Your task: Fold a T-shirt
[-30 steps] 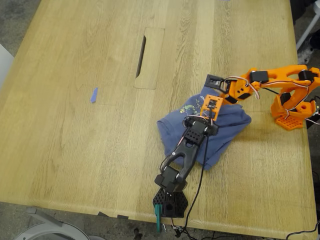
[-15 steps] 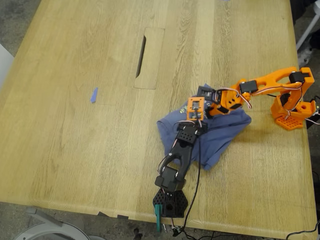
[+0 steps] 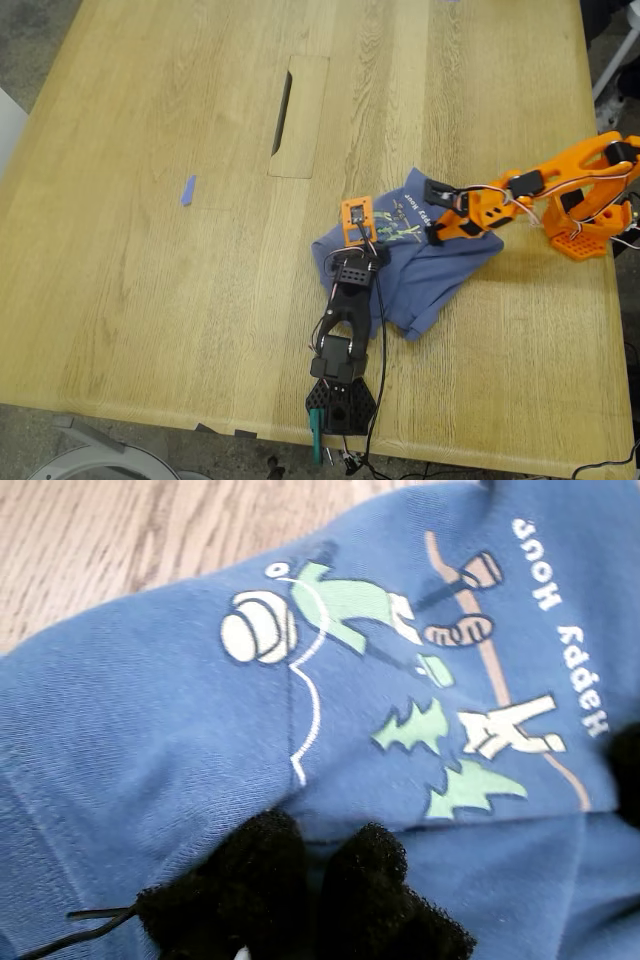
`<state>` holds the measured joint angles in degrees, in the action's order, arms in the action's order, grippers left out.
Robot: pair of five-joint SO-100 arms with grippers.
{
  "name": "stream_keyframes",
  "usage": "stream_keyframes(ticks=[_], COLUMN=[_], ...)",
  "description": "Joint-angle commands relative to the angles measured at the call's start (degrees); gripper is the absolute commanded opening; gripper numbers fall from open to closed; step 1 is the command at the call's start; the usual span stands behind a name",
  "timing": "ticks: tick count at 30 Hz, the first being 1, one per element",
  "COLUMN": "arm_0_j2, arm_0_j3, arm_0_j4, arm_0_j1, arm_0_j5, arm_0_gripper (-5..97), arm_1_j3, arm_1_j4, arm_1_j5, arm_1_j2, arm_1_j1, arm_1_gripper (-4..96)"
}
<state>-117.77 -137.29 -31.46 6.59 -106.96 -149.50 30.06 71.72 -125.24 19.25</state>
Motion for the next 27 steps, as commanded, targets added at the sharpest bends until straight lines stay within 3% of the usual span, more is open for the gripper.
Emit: stream_keyframes(ticks=[1, 13, 18, 27], arm_0_j2=[-3.08, -5.36, -8.70, -23.29], arm_0_j3=[-0.79, -2.99, -1.93, 5.19], arm_0_j4=[0.09, -0.53, -3.78, -21.18], arm_0_j1=[-5.80, -11.69, -12.13, -10.63], arm_0_j5=[-0.79, -0.88, -1.23, -1.58], arm_0_gripper=[11, 11, 9, 4], arm_1_j3=[-4.13, -12.13, -7.73, 11.51], arm_1_j4=[2.55, 21.09, 20.92, 23.20], arm_1_j5=[-0.26, 0.35, 1.05, 2.90], arm_1_j2=[-6.50, -30.67, -30.41, -23.29], arm_1_j1=[0.79, -2.37, -5.89, -10.28], arm_1_gripper=[0.1, 0.1, 0.1, 0.0])
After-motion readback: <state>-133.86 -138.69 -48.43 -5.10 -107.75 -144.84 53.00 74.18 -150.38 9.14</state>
